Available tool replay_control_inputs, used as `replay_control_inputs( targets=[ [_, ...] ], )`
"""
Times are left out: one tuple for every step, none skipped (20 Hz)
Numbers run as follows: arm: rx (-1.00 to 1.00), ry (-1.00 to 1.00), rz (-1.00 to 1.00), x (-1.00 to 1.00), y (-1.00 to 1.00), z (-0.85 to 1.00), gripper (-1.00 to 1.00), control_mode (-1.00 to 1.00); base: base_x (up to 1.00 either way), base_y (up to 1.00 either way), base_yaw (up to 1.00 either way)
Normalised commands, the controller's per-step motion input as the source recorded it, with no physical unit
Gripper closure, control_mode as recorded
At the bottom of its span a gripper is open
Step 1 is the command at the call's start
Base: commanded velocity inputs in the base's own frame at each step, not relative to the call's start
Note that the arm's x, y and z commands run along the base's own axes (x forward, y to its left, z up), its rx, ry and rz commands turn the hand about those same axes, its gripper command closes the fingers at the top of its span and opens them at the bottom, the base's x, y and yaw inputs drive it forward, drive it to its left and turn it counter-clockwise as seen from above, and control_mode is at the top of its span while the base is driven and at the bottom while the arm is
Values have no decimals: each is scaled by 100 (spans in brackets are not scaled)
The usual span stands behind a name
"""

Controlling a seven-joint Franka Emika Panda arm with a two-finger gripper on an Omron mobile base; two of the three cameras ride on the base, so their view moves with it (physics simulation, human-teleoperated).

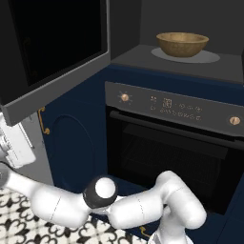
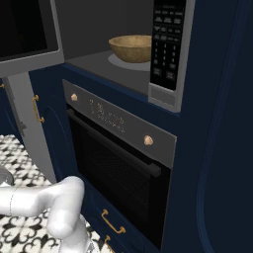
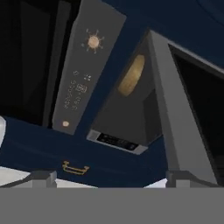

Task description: Pick the lime from the sink and place it in the bowl. Then pick the bowl and place it in the microwave. Then close the microwave door and press the start button.

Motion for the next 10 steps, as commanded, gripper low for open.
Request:
replay_control_inputs(
  targets=[
    [-19, 25, -22, 0, -6, 56, -100, -100, 0, 0, 0],
    [-16, 34, -22, 0, 0, 56, -100, -100, 0, 0, 0],
    [-2, 57, -17, 0, -7, 90, -100, -100, 0, 0, 0],
    [0, 52, -4, 0, -8, 87, -100, -100, 0, 0, 0],
    [0, 54, -3, 0, -9, 89, -100, -100, 0, 0, 0],
    [0, 52, 0, 0, -23, 81, -100, -100, 0, 0, 0],
    [0, 38, 0, 0, -13, 80, -100, -100, 0, 0, 0],
    [6, 18, 0, -16, -41, 78, -100, -100, 0, 0, 0],
    [11, 10, 7, -30, -56, 72, -100, -100, 0, 0, 0],
    [14, 3, 8, -37, -71, 72, -100, -100, 0, 0, 0]
  ],
)
